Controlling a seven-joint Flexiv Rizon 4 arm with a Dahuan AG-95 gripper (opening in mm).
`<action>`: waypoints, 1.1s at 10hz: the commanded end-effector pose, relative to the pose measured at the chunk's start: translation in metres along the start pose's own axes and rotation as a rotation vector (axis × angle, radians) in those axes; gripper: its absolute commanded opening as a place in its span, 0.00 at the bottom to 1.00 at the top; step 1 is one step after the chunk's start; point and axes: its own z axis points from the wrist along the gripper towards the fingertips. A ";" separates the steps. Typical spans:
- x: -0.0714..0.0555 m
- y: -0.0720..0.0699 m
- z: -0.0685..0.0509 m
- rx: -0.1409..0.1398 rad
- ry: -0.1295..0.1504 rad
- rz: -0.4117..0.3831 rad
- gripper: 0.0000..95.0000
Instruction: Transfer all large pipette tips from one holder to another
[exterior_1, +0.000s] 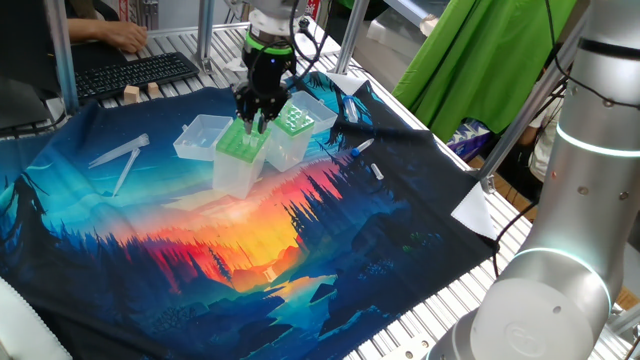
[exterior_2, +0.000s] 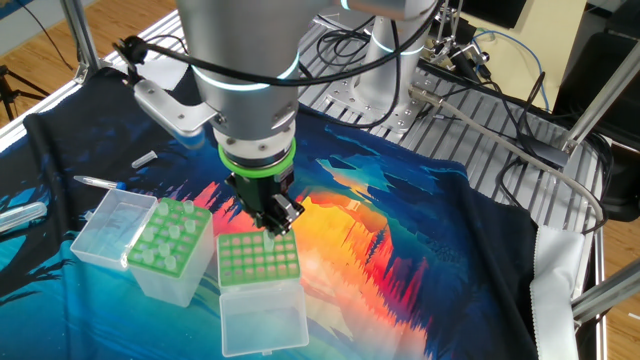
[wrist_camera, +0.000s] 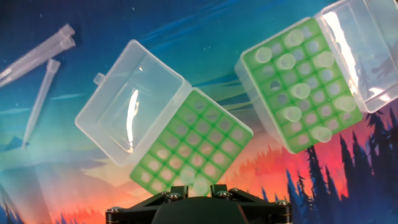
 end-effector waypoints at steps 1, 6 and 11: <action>-0.005 0.003 0.000 -0.002 0.001 0.004 0.20; -0.013 0.010 0.006 0.003 -0.015 -0.038 0.20; -0.018 0.014 0.013 0.054 -0.021 -0.142 0.20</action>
